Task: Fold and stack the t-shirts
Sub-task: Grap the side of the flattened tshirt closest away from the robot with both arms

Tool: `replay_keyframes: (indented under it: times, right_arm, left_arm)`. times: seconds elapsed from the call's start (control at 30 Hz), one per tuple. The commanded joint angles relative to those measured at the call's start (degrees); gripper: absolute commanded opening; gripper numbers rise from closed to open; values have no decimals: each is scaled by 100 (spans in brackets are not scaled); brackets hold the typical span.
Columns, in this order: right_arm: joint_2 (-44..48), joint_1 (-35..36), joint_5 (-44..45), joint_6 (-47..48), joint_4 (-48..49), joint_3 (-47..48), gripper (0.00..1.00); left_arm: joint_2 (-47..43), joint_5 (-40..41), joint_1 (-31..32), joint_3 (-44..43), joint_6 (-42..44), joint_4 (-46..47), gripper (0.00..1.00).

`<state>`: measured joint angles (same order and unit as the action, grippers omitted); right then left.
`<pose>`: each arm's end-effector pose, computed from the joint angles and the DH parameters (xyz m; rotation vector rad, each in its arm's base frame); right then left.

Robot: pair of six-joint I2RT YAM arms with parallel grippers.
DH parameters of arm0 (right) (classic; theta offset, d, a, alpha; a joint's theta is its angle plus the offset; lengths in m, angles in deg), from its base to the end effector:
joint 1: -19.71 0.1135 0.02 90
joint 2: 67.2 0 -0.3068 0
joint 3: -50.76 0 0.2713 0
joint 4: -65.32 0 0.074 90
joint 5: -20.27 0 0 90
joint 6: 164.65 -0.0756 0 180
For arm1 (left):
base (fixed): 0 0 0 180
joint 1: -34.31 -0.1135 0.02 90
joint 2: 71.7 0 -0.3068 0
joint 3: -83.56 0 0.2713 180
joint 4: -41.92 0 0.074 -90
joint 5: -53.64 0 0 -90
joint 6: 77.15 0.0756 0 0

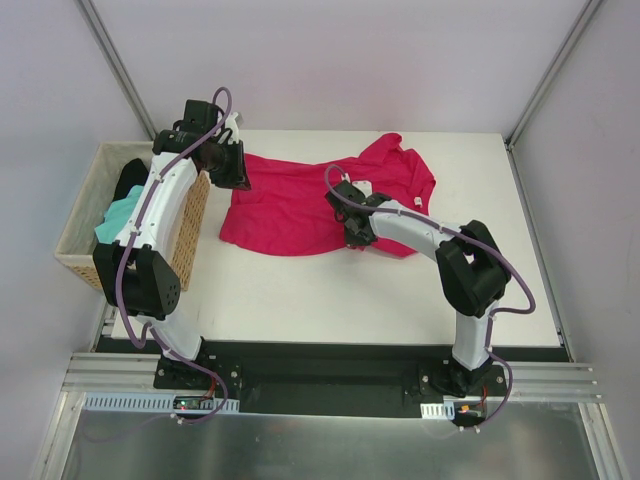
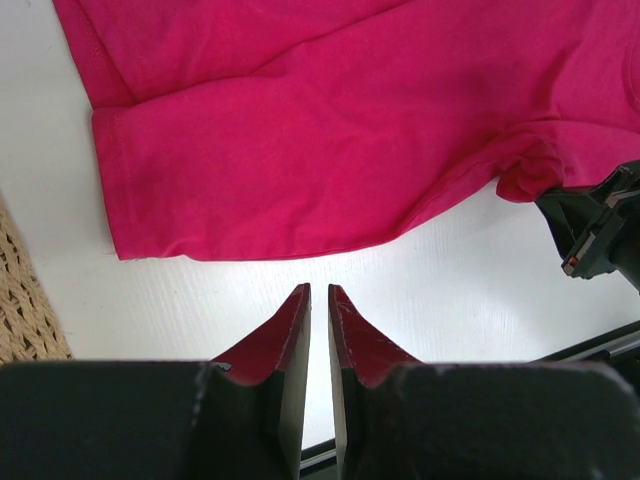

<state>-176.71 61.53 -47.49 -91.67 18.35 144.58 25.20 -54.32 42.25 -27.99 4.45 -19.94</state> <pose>0.3543 0.2786 0.2014 -0.4266 2.5052 -0.1313 0.4112 -0.0809 0.3796 0.1389 2.3990 -0.5087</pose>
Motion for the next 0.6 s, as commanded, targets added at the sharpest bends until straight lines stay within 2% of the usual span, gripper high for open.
replay_keyframes:
  times: [0.0,0.33,0.57]
  right_arm:
    - [167,-34,360,75,-219,255,1]
    - [150,-543,562,638,-307,702,1]
    - [-219,-763,387,1112,-404,1318,1]
  left_arm:
    - [-75,-59,58,-132,23,-84,12]
    - [-40,-120,58,-203,14,-76,11]
    - [-145,-51,58,-27,-3,-58,11]
